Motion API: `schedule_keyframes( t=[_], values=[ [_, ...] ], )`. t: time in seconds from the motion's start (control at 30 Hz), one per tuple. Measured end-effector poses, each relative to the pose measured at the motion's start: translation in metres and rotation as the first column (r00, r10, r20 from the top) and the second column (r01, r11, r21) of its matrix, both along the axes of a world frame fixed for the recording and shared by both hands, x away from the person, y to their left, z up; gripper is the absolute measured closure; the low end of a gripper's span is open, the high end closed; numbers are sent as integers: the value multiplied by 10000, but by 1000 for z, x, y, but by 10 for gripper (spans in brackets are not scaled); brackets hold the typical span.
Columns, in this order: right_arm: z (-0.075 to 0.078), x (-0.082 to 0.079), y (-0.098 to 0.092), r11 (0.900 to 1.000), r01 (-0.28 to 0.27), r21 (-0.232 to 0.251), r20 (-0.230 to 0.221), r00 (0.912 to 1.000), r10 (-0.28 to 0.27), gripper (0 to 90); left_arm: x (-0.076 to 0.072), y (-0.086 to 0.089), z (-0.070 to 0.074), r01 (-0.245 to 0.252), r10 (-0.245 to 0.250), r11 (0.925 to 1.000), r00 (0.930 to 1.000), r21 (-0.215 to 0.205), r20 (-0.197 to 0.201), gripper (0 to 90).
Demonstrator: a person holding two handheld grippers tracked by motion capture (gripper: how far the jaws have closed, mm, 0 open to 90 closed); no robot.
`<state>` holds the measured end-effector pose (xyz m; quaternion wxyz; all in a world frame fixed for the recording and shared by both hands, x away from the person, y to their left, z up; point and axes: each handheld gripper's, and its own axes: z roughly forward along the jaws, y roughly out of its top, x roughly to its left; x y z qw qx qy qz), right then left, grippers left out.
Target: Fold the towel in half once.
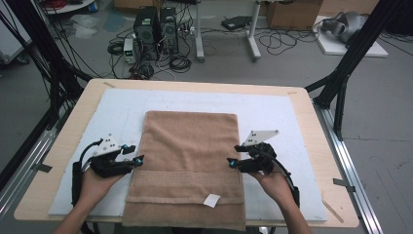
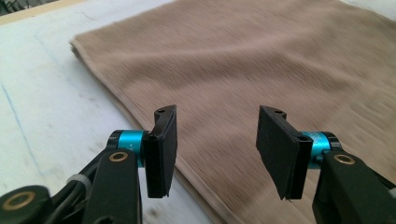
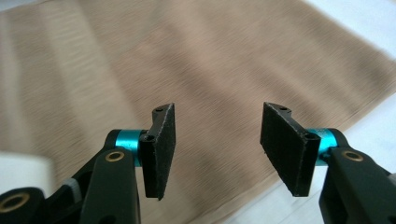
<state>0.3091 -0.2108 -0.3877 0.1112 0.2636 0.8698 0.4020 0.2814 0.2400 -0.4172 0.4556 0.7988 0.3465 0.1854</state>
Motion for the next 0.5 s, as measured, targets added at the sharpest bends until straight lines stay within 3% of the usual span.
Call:
schedule_keyframes(
  t=[0.17,0.27,0.4,0.5],
  values=[
    [-9,-29,1,9990,-417,-147,-182,9990,415,457,-27,-2,-6,510,-507,9986,9986,151,-163,493],
    [-18,-41,1,9974,-629,-360,-410,9973,614,500,-35,-5,-9,970,-946,9941,9943,489,-499,526],
    [-34,-47,0,9957,-841,-384,-1010,9917,798,569,-40,-10,-14,1586,-1497,9824,9845,985,-919,579],
    [-46,-48,3,9920,-1059,-682,-1283,9870,966,610,-39,-16,-20,2035,-1862,9691,9742,1396,-1277,651]
  ],
)
